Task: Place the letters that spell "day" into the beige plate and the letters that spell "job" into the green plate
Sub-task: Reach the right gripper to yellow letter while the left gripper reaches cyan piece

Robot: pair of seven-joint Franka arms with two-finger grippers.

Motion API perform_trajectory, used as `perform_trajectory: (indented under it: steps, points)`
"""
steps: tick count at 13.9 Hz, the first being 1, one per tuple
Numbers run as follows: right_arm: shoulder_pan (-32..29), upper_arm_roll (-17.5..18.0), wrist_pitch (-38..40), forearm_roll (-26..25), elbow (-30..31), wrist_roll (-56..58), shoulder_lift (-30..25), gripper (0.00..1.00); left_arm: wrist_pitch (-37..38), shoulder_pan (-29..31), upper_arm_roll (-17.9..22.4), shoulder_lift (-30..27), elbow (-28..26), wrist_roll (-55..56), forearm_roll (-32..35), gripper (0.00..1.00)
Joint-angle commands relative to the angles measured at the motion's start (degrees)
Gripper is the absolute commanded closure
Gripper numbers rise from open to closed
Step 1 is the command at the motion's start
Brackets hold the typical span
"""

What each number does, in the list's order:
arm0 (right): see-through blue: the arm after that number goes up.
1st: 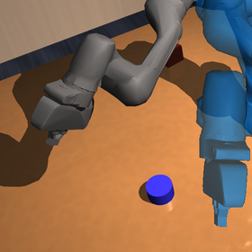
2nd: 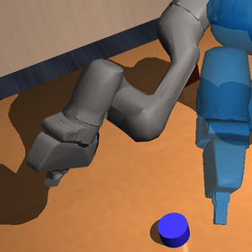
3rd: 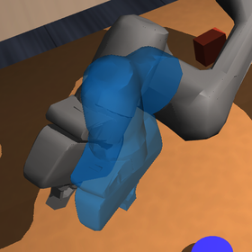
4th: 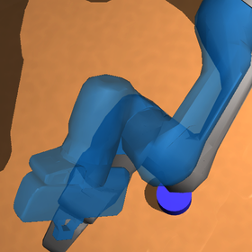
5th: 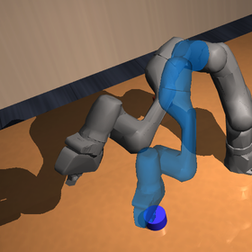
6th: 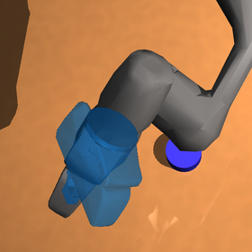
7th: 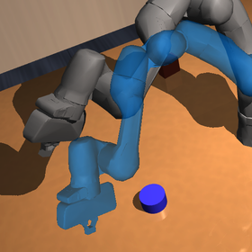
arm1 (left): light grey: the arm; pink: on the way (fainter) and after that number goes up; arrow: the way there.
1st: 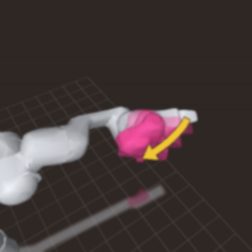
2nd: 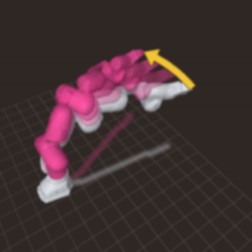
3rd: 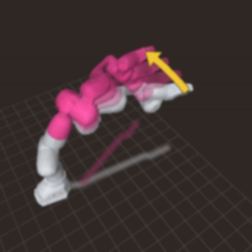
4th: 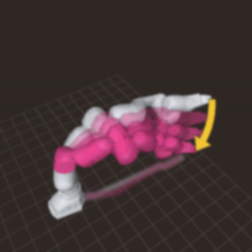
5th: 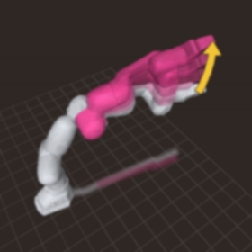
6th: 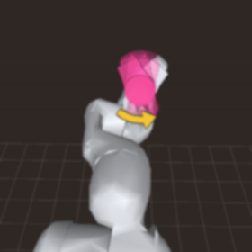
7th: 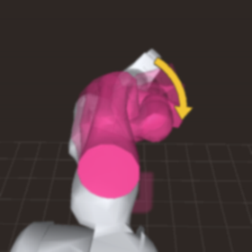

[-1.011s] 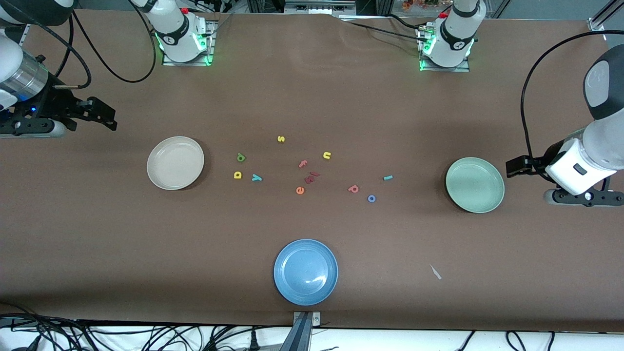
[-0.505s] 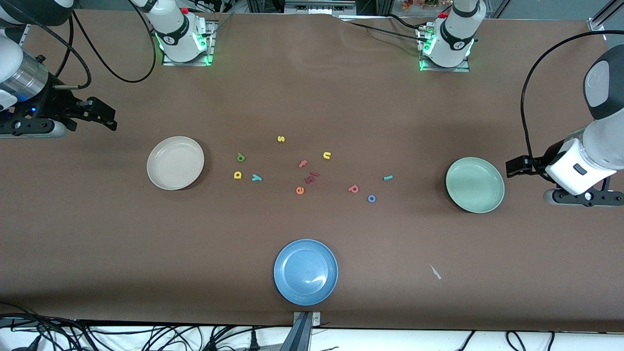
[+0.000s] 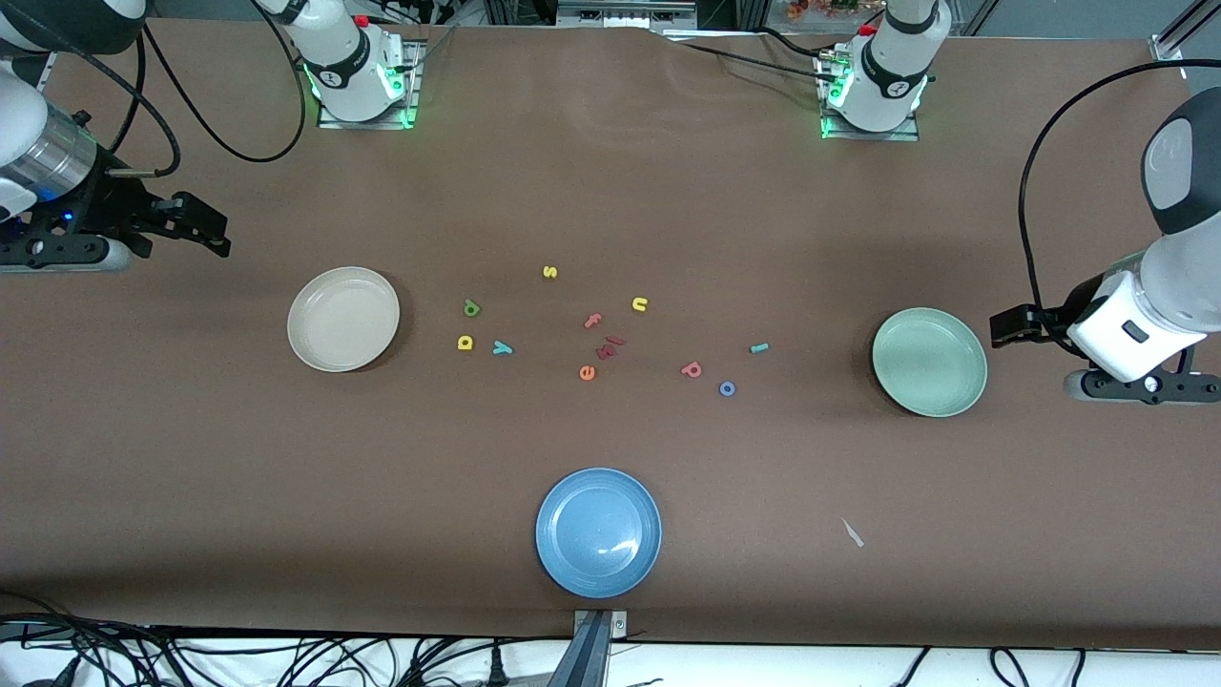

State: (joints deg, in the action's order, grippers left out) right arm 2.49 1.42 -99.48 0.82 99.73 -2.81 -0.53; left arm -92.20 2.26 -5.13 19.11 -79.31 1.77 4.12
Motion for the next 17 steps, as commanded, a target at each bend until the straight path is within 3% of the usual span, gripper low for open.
perform_trajectory:
  steps: [1,5,9,14,17]
  points:
    - [0.49,0.77,-2.38,0.33,-0.85,-0.45,3.33,0.00,0.01,-0.15,0.29,0.40,0.21,0.52,1.15,0.00]
    - [2.43,0.86,-6.95,0.94,-0.68,-4.39,8.86,0.00,0.62,-0.50,0.38,2.42,-1.01,2.70,1.59,0.00]
    - [8.31,0.86,-11.25,0.94,-0.68,-4.49,15.37,0.00,0.18,-1.73,0.20,5.50,-0.84,17.01,-1.03,0.00]
    - [14.29,0.77,-20.13,0.50,-0.50,-18.26,24.68,0.01,-2.88,-4.36,0.12,11.99,-1.45,43.09,-5.26,0.00]
    - [18.16,0.69,-25.56,-0.02,2.91,-24.16,26.45,0.15,-9.55,-7.52,0.12,15.34,-4.43,58.91,-7.29,0.00]
